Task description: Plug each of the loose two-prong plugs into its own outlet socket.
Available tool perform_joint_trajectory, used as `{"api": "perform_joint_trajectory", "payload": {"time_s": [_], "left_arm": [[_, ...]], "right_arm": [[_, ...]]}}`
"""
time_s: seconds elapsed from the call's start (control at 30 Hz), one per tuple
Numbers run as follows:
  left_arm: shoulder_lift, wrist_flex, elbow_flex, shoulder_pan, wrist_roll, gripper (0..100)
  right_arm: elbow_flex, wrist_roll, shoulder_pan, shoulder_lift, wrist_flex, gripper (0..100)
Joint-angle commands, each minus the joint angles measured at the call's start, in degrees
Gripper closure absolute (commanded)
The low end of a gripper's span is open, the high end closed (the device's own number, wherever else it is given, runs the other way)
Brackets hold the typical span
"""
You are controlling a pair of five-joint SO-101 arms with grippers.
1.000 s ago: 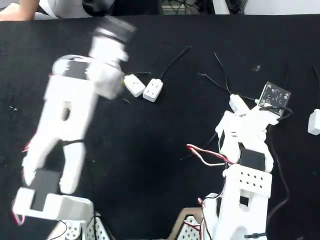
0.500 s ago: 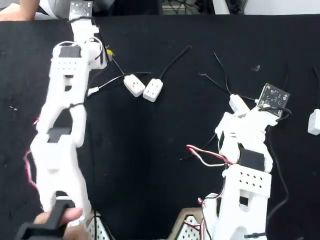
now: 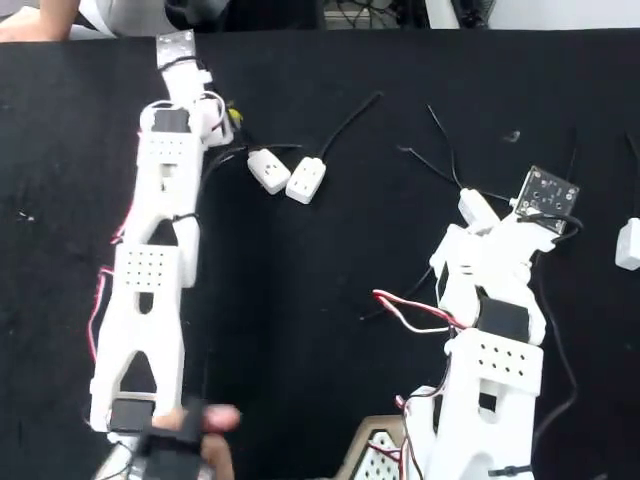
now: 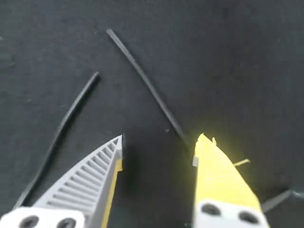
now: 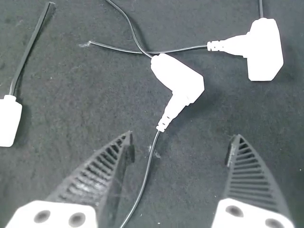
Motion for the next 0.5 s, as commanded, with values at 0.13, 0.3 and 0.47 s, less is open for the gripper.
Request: {"api": "perform_joint_trajectory", "payload": {"time_s": [0.13,0.3,0.47], "left_arm": [[3.6,15.5,-13.9,3.4,-19.3,75],[3.6,25.6,-14.0,2.8,-25.3,75],[3.3,33.9,-14.1,2.6,-31.7,76]], "right_arm": [[-0.7,-0.3,1.0,-1.7,-1.0,69.8],[-0.7,-0.3,1.0,-1.7,-1.0,69.8],[-0.7,-0.3,1.1,-1.7,-1.0,69.8]]}}
